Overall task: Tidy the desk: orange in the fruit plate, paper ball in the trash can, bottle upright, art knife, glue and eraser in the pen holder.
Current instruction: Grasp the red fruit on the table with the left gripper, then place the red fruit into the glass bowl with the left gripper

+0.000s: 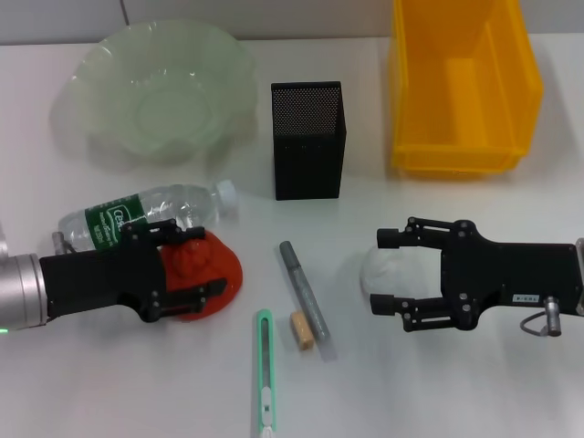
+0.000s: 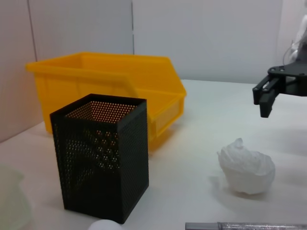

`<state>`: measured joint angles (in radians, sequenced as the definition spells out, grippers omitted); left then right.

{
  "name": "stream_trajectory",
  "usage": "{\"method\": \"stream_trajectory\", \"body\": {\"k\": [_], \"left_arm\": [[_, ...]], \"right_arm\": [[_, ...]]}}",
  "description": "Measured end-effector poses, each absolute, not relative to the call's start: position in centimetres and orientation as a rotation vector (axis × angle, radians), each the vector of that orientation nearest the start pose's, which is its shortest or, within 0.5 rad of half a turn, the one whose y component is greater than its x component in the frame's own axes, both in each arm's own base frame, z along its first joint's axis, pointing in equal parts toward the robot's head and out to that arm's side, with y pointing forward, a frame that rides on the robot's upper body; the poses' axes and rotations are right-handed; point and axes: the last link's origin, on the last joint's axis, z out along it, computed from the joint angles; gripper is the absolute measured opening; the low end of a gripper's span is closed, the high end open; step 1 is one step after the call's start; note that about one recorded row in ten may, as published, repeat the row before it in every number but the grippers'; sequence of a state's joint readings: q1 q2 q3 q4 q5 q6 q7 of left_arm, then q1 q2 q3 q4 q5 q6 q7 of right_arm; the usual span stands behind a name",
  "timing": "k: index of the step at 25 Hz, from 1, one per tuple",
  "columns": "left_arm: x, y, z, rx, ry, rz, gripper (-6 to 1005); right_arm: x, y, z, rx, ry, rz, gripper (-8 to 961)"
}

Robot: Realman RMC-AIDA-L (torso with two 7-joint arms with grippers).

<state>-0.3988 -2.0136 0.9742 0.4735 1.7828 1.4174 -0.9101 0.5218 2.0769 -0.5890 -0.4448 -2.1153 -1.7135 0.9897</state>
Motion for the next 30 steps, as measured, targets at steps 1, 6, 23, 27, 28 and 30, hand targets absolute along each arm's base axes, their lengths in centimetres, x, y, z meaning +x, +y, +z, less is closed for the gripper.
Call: {"method": "stream_trajectory", "body": {"k": [1,6,23,27,28,30], "left_arm": [[-31.3,28.8,-2.8,-2.756,-0.252,-0.514,761],[-31.3,28.7,-2.9,-2.783,-0.229,-0.485,635],[-28.6,28.1,-1.2,-2.759,-0.189,-0.787,193],[-27.6,28.7,-0.9,-2.638,-0.21,-0.919,125],[-27.6,28.7,-0.9,-2.638,-0.21,-0.919,118],[-27.2,29.1,-0.9,-2.588,-0.23,-0.97,105]], "right_arm": [[27.0,28.2,-3.0,-2.878,0.318,0.841,830],[26.9,28.2,-3.0,-2.879,0.317,0.841,830],[27.0,28.2,-3.0,-2.878,0.32,0.84,829],[27.0,28.1,-3.0,-2.877,0.322,0.839,829],[27.0,28.1,-3.0,-2.877,0.322,0.839,829],[27.1,28.1,-3.0,-2.876,0.322,0.839,829]]}}
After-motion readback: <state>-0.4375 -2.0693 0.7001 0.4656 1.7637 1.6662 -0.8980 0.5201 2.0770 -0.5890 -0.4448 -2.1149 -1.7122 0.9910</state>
